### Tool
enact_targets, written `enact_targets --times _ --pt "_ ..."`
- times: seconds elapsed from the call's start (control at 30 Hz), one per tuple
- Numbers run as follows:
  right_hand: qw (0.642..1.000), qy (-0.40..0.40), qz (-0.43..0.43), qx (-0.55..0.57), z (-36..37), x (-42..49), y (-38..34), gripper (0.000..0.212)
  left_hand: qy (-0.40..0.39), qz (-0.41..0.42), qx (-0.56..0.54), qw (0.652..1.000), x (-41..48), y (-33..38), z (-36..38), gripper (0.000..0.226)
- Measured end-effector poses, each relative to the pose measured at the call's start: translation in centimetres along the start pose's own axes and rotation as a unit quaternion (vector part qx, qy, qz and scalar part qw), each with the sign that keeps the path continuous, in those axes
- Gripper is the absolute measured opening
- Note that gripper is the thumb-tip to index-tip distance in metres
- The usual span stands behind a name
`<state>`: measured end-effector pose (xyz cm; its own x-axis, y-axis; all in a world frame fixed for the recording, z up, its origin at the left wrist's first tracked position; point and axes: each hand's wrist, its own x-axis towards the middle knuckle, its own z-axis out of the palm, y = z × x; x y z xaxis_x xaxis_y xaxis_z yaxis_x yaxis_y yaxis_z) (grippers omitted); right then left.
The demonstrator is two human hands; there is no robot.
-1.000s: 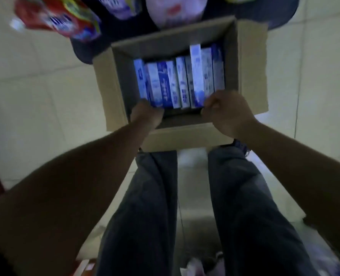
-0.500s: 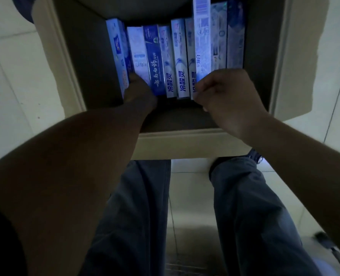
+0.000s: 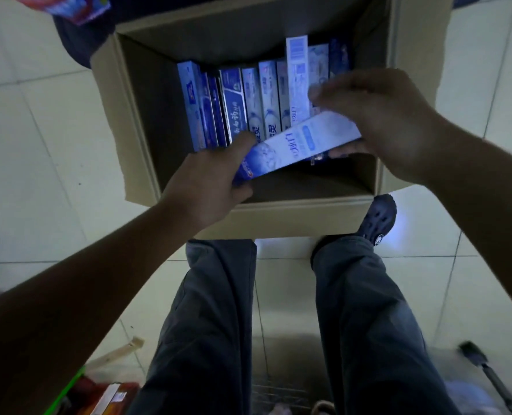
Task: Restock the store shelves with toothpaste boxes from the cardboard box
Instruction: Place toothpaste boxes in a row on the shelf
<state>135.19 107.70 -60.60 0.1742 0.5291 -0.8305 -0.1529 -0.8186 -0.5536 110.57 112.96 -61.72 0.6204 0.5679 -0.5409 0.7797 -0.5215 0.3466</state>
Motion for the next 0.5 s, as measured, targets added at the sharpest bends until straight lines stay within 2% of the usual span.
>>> enact_targets --times 0.07,0.13,0.23,0.3,0.4,0.5 --pt "0.999 -0.018 -0.019 -0.043 -1.5 -0.9 0.2 0.042 0.029 -0.003 -0.043 0.999 0.5 0.2 0.6 0.053" --pt "0.997 -0.016 -0.034 -0.061 -2.7 -2.2 0.9 0.033 0.051 -0.072 -0.152 0.984 1.6 0.0 1.7 0.048" --pt "0.991 0.097 -0.064 -0.071 -3.5 -4.1 2.9 0.022 0.056 -0.198 -0.258 0.944 4.5 0.0 4.4 0.055" --pt "0.980 0.171 -0.077 -0.061 -3.8 -5.2 4.0 0.015 0.012 -0.244 -0.274 0.930 6.8 0.8 6.7 0.068" --pt "0.971 0.220 -0.084 0.025 -4.5 -6.4 4.9 0.016 -0.075 -0.278 -0.326 0.901 9.9 3.3 10.0 0.099" --pt "0.965 0.238 -0.088 0.060 -4.7 -7.2 5.3 0.018 -0.095 -0.289 -0.322 0.897 12.4 5.1 12.5 0.099"
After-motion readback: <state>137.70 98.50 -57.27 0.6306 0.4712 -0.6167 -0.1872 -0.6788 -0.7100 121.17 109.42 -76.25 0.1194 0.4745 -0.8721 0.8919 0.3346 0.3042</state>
